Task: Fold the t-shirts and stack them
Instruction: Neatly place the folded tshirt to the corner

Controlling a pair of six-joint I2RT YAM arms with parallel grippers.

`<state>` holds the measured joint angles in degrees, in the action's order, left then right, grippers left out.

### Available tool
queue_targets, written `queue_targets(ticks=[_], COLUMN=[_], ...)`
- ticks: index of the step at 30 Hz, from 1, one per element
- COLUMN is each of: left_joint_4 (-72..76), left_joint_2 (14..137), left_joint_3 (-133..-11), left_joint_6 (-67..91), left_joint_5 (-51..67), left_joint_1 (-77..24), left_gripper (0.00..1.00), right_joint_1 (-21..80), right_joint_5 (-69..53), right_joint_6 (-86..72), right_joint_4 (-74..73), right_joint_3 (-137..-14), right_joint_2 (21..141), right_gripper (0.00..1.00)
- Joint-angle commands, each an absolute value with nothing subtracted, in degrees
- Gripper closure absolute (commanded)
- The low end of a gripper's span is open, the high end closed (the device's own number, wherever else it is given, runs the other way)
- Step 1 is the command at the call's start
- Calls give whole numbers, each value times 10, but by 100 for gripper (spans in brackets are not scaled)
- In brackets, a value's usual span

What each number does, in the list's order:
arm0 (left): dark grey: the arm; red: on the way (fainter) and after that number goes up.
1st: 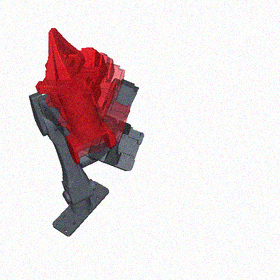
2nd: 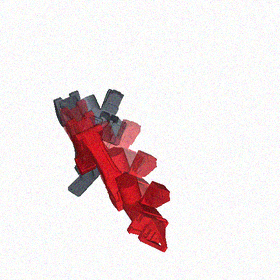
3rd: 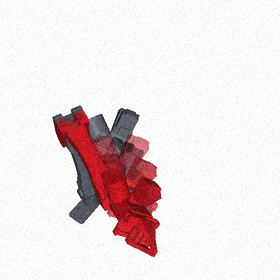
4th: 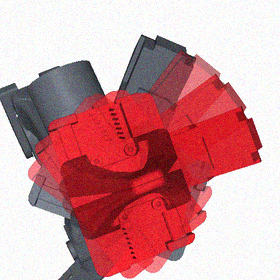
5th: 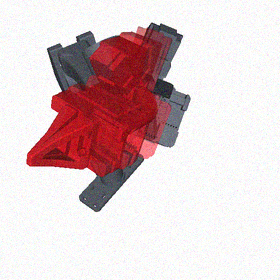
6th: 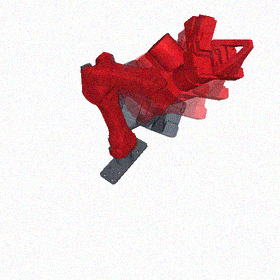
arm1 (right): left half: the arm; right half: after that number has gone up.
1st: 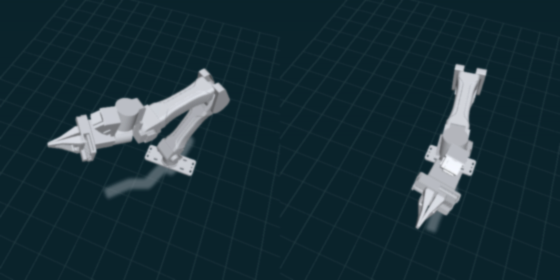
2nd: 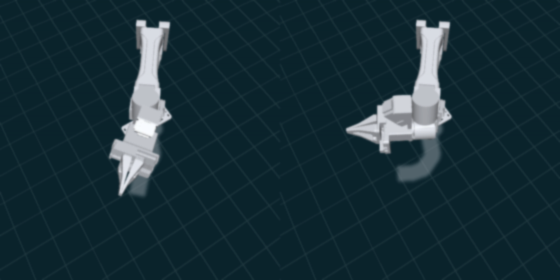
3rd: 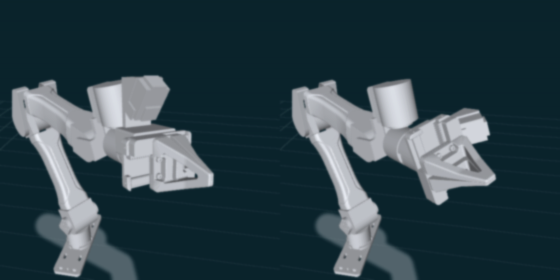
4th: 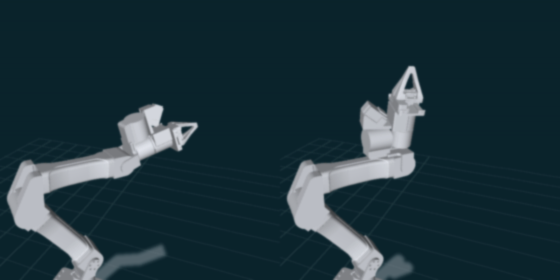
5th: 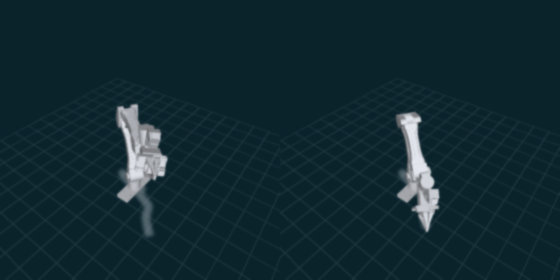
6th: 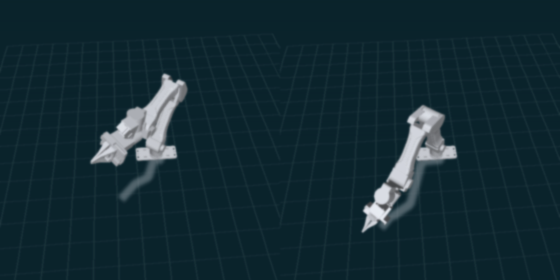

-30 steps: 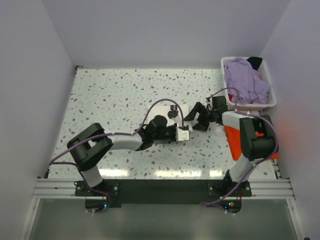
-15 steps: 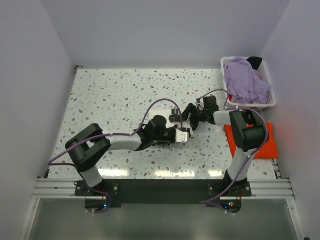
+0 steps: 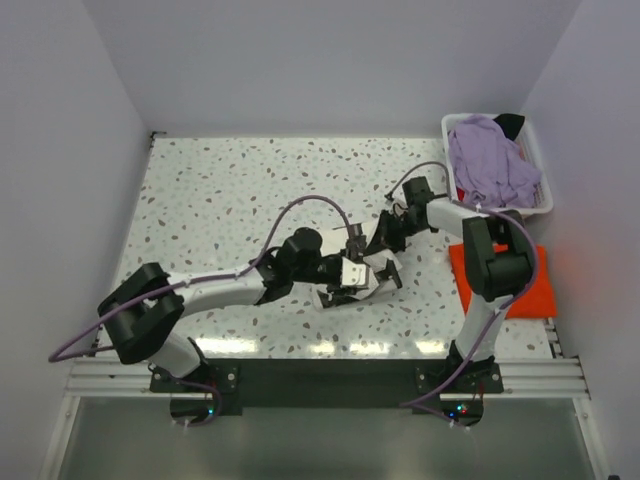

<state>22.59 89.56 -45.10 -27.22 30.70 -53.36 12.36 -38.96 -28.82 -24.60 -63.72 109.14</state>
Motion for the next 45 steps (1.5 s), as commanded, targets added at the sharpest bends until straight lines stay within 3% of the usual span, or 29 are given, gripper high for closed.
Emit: queue_targets(ticks=[1, 6, 11, 13, 14, 29, 45], left_joint_4=[168, 113, 89, 81, 78, 18, -23], left_joint_2=[817, 766, 721, 711, 708, 631, 569], left_joint_3=[-444, -431, -406, -400, -400, -372, -334], left_joint_6=[-281, -299, -305, -304, -305, -311, -331], left_joint_5=[320, 297, 268, 254, 249, 211, 205], left_joint_1=[-532, -525, -524, -524, -524, -524, -524], left_gripper=[45, 43, 23, 11, 1, 0, 0], right_joint_1=[120, 112, 102, 91, 88, 29, -29], right_joint_5=[-336, -245, -145, -129, -113, -24, -11], right_joint_6=[-112, -3, 60, 71, 80, 156, 166], right_joint_4=[-457, -574, -616, -626, -633, -688, -718], right_joint_3=[-702, -718, -718, -721, -720, -725, -809], right_joint_2=[1048, 982, 918, 888, 878, 723, 743], right_gripper=[100, 100, 100, 100, 100, 100, 100])
